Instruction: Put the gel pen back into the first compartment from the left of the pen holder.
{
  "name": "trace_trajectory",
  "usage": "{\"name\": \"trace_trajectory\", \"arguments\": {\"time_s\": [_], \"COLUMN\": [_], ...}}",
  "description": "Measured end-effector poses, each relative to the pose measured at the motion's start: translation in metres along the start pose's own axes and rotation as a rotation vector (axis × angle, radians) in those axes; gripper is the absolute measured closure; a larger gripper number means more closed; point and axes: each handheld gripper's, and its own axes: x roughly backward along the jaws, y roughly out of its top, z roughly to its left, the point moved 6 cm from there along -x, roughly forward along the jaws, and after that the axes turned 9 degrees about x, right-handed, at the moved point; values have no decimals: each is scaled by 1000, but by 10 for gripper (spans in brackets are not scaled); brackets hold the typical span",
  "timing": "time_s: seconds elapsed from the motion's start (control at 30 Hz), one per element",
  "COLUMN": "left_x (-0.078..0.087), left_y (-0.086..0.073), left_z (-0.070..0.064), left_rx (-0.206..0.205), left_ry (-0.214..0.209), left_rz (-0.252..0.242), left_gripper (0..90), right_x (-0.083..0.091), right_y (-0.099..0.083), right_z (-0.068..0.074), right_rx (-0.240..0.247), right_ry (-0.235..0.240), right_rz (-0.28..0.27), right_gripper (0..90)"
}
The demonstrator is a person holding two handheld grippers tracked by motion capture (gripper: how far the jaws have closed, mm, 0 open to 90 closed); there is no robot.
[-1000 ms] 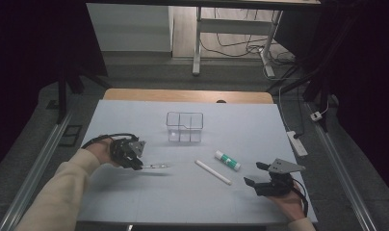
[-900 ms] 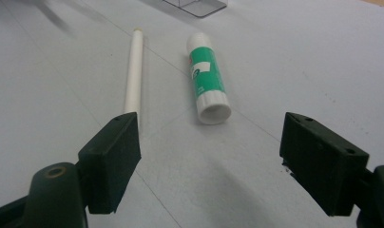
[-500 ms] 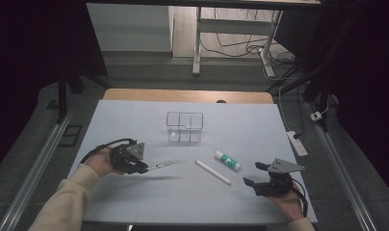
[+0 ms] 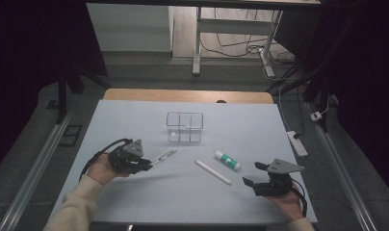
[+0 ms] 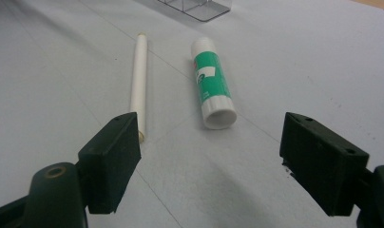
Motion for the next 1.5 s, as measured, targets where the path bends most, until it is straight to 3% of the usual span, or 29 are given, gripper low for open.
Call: {"name": "trace_trajectory", "arguments": {"time_s": [0.27, 0.73, 0.87, 1.0, 1.33, 1.47, 1.5], "left_x": [1, -3, -7, -10, -8, -11, -12], "left_y": [4, 27, 30, 31, 41, 43, 44], "left_z": [-1, -11, -11, -11, -17, -19, -19], "left_rx": [31, 27, 14, 12, -5, -12, -11], "left_ry": [36, 54, 46, 55, 4, 0, -1], "left_rz": [-11, -50, -60, -58, -113, -106, -105], "left_gripper": [798, 798, 798, 798, 798, 798, 798], "right_x": [1, -2, -4, -9, -15, -17, -18], "right_y": [4, 8, 14, 18, 20, 27, 31], "right_z": [-1, 3, 11, 16, 14, 16, 17], "right_rx": [5, 20, 45, 51, 45, 11, 23], "right_ry": [-23, -21, -30, -10, -24, 12, 13], "right_rz": [-29, -30, -38, -45, -34, -68, -66], "right_gripper": [216, 217, 225, 226, 236, 250, 251]}}
